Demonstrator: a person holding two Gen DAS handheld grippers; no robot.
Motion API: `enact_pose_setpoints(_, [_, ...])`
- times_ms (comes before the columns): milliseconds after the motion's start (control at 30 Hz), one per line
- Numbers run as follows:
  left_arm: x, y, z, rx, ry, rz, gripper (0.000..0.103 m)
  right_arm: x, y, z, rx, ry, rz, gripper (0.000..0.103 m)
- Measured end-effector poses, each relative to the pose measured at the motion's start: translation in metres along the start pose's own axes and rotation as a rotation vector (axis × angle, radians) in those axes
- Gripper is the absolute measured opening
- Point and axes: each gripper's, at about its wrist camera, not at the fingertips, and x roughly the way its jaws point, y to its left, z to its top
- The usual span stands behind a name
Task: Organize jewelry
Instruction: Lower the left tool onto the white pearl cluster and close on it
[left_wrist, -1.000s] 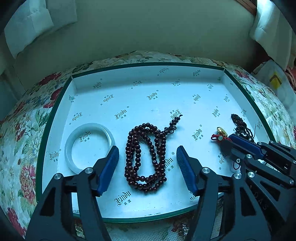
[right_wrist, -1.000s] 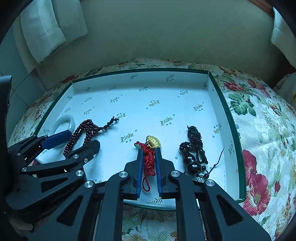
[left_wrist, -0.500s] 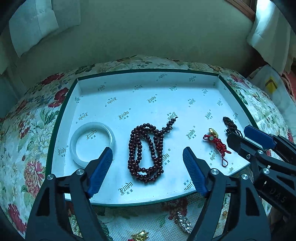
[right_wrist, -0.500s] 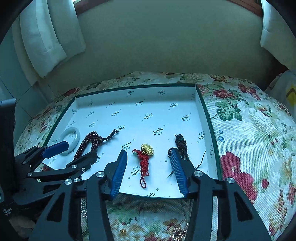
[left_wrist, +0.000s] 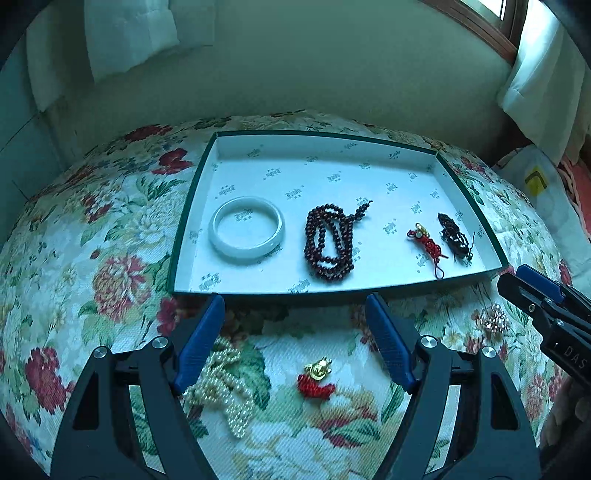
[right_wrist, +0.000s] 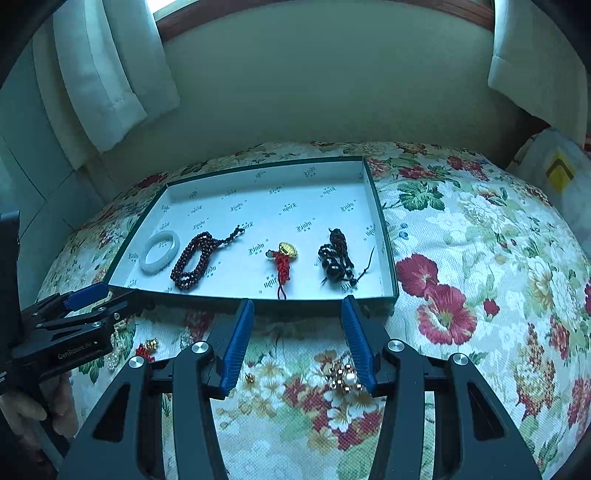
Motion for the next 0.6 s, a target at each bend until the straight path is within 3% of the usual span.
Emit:
enact_pose_setpoints(333, [-0.022, 0.023, -0.043, -0.031, 0.038, 0.037, 0.078, -0.009, -0.004, -0.04, 0.007, 0.056, -0.006, 0.049])
enact_pose_setpoints(600, [-0.027, 0.035, -0.054, -0.057, 0.046, 0.059, 0.078, -0.01, -0.005, -0.058, 0.011, 0.086, -0.002, 0.049])
